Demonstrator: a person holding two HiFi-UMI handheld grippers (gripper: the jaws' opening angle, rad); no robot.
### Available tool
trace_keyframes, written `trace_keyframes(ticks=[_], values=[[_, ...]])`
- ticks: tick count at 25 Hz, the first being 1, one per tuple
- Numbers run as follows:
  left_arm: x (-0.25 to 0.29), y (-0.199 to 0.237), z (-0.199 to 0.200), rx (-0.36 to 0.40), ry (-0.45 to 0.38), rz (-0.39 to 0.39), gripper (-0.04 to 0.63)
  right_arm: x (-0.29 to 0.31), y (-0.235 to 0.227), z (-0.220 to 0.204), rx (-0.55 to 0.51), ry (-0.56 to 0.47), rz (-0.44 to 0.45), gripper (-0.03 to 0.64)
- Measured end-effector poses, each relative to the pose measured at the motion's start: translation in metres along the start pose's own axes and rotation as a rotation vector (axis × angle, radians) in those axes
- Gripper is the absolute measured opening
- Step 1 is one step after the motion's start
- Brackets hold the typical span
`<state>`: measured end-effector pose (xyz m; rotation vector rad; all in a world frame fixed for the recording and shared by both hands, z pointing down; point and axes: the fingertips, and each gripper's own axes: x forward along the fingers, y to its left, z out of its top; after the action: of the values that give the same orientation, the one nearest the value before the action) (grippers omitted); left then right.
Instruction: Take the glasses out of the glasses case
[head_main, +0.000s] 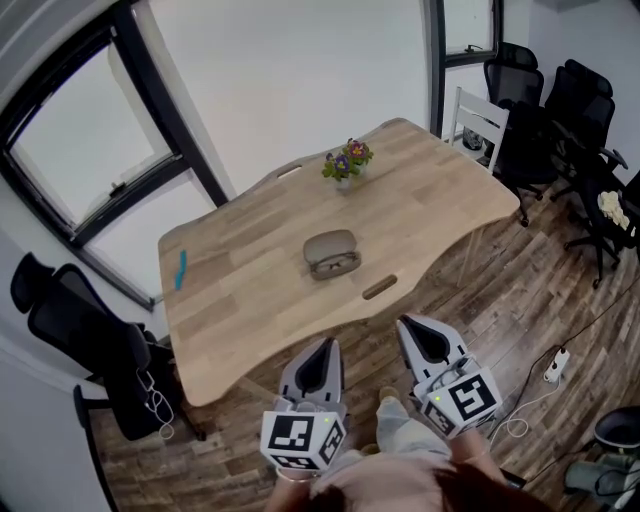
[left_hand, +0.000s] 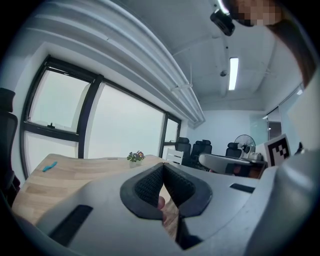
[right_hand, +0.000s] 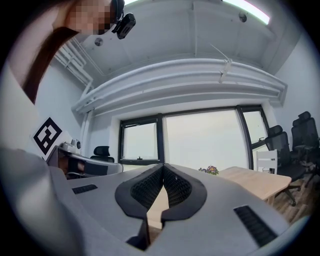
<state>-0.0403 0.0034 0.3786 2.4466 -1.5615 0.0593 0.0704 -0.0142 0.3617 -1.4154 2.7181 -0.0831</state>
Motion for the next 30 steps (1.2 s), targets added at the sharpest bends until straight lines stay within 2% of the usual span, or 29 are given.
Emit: trace_keyframes(ticks=[13, 18, 30], values=[[0.083, 0.014, 0.011, -0.004, 0.009, 0.049, 0.000, 0.065, -0.058, -0.010, -0.004, 0.031, 0.076, 0.002], [0.108, 0.018, 0.011, -0.031, 0.006, 0.072, 0.000, 0.086, -0.074, -0.014, -0.008, 0.038, 0.121, 0.000], [0.130, 0.045, 0.006, -0.062, 0.032, 0.149, 0.000, 0.137, -0.089, -0.037, -0.037, 0.097, 0.214, 0.002]])
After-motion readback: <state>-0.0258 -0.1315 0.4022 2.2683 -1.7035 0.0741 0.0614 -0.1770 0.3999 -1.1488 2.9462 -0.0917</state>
